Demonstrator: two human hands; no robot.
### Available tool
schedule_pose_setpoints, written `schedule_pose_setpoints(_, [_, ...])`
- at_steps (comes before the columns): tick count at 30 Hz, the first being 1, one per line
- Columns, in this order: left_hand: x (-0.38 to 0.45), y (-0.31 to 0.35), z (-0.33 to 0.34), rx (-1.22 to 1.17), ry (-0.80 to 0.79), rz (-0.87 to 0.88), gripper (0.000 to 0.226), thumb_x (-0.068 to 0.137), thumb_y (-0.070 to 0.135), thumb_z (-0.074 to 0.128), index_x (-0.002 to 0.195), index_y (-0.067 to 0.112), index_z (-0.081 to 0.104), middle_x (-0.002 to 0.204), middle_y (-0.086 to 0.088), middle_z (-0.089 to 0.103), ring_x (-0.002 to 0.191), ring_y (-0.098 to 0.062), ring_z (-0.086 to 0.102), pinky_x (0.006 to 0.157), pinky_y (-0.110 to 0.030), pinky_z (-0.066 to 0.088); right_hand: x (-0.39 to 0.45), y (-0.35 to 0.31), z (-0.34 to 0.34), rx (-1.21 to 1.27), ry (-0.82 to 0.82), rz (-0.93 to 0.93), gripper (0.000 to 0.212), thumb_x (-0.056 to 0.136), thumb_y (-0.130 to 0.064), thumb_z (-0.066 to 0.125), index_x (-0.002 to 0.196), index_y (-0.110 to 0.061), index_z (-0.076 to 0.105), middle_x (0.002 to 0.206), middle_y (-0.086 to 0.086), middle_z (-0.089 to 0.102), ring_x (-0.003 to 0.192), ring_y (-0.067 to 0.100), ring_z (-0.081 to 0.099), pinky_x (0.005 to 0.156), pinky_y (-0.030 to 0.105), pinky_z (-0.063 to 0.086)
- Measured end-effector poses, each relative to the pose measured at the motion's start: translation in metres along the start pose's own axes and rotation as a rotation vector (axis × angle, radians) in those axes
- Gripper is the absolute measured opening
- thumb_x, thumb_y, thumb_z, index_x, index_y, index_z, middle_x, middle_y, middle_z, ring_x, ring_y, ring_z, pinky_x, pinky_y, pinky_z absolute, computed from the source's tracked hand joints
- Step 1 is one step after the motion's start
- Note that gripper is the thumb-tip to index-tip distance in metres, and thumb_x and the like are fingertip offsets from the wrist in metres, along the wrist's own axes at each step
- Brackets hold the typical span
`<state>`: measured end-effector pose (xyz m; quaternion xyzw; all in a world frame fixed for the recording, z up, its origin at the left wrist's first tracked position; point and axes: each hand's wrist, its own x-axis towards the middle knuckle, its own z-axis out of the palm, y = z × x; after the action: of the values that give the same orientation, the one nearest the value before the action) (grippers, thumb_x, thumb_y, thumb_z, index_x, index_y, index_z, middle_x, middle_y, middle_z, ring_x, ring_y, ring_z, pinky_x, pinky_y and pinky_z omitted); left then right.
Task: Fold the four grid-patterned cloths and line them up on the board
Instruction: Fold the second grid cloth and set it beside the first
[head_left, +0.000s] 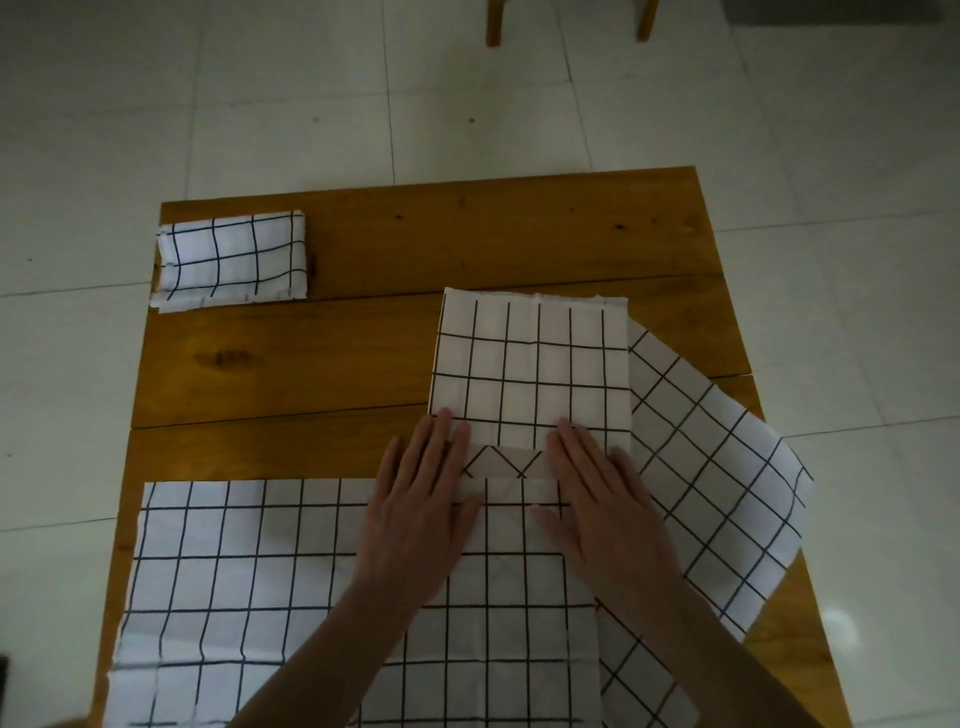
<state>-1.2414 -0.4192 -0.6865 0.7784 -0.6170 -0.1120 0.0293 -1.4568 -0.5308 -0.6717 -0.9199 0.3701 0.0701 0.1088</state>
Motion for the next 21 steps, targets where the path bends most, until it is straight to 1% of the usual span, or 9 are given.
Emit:
schedule_pose_setpoints(2, [-0.001,-0.004,-0.001,0.009,-0.013,0.008,0.072,0.108,0.055,0.028,0.166,0.016,0.009,0.174,-0.007,0.003,0.161,-0.023,0.003,0.126,-0.052,0.023,-0.008,0.014,-0.002,-0.006,-0.008,0.045,0.077,0.106,-0.064,0.016,0.165,-0.015,0.008,0.174,0.002,0.001,0.16,0.017,0.002,0.127,0.049,0.022])
schedule_pose_setpoints(5, [-0.001,-0.005,-0.001,0.018,-0.025,0.02,0.074,0.108,0.057,0.022,0.166,0.014,0.007,0.174,-0.008,0.002,0.161,-0.023,0.003,0.127,-0.05,0.021,-0.015,0.024,-0.002,0.026,0.011,0.134,0.08,0.105,-0.066,0.016,0.165,-0.013,0.01,0.173,0.005,0.003,0.16,0.019,0.002,0.127,0.05,0.022])
schedule_pose_setpoints(9, [-0.001,-0.003,-0.004,0.003,-0.025,0.021,0.076,0.108,0.06,0.021,0.166,0.014,0.005,0.174,-0.008,0.0,0.161,-0.022,0.001,0.128,-0.048,0.018,-0.015,0.02,0.0,0.066,0.044,0.17,0.079,0.105,-0.065,0.02,0.165,-0.014,0.009,0.174,0.003,0.001,0.16,0.018,0.002,0.127,0.049,0.019])
schedule_pose_setpoints(13, [-0.001,-0.005,-0.005,0.012,-0.028,0.036,0.075,0.108,0.059,0.021,0.166,0.013,0.008,0.174,-0.008,0.002,0.161,-0.023,0.003,0.127,-0.051,0.022,-0.013,0.023,-0.005,0.12,0.061,0.143,0.073,0.107,-0.06,0.023,0.165,-0.017,0.017,0.173,0.002,0.009,0.16,0.017,0.005,0.126,0.052,0.023])
schedule_pose_setpoints(15, [0.0,-0.004,-0.005,0.021,-0.015,0.037,0.075,0.108,0.059,0.022,0.165,0.011,0.011,0.174,-0.01,0.006,0.161,-0.024,0.006,0.126,-0.053,0.022,-0.011,0.024,-0.006,0.22,0.107,0.182,0.068,0.108,-0.056,0.025,0.164,-0.018,0.021,0.173,0.002,0.013,0.159,0.02,0.009,0.125,0.049,0.024])
schedule_pose_setpoints(17, [0.0,-0.001,-0.004,0.036,0.006,0.035,0.075,0.108,0.059,0.025,0.165,0.011,0.016,0.173,-0.011,0.011,0.16,-0.026,0.011,0.127,-0.054,0.02,-0.006,0.021,-0.01,0.402,0.212,0.326,0.063,0.107,-0.049,0.037,0.161,-0.017,0.029,0.168,0.007,0.023,0.154,0.025,0.022,0.119,0.045,0.033])
schedule_pose_setpoints(19, [-0.001,0.005,-0.005,0.054,0.025,0.028,0.074,0.108,0.058,0.027,0.163,0.01,0.023,0.171,-0.014,0.02,0.157,-0.029,0.022,0.126,-0.056,0.02,-0.001,0.017,-0.016,0.561,0.328,0.485,0.058,0.102,-0.037,0.055,0.154,-0.015,0.04,0.155,0.011,0.038,0.14,0.029,0.035,0.108,0.047,0.046])
schedule_pose_setpoints(21, [-0.002,0.014,-0.009,0.085,0.038,0.023,0.072,0.108,0.056,0.028,0.16,0.007,0.032,0.166,-0.017,0.033,0.151,-0.033,0.035,0.124,-0.058,0.023,0.007,0.014,-0.021,0.618,0.388,0.583,0.054,0.099,-0.027,0.064,0.148,-0.014,0.046,0.141,0.012,0.046,0.125,0.026,0.041,0.098,0.046,0.048])
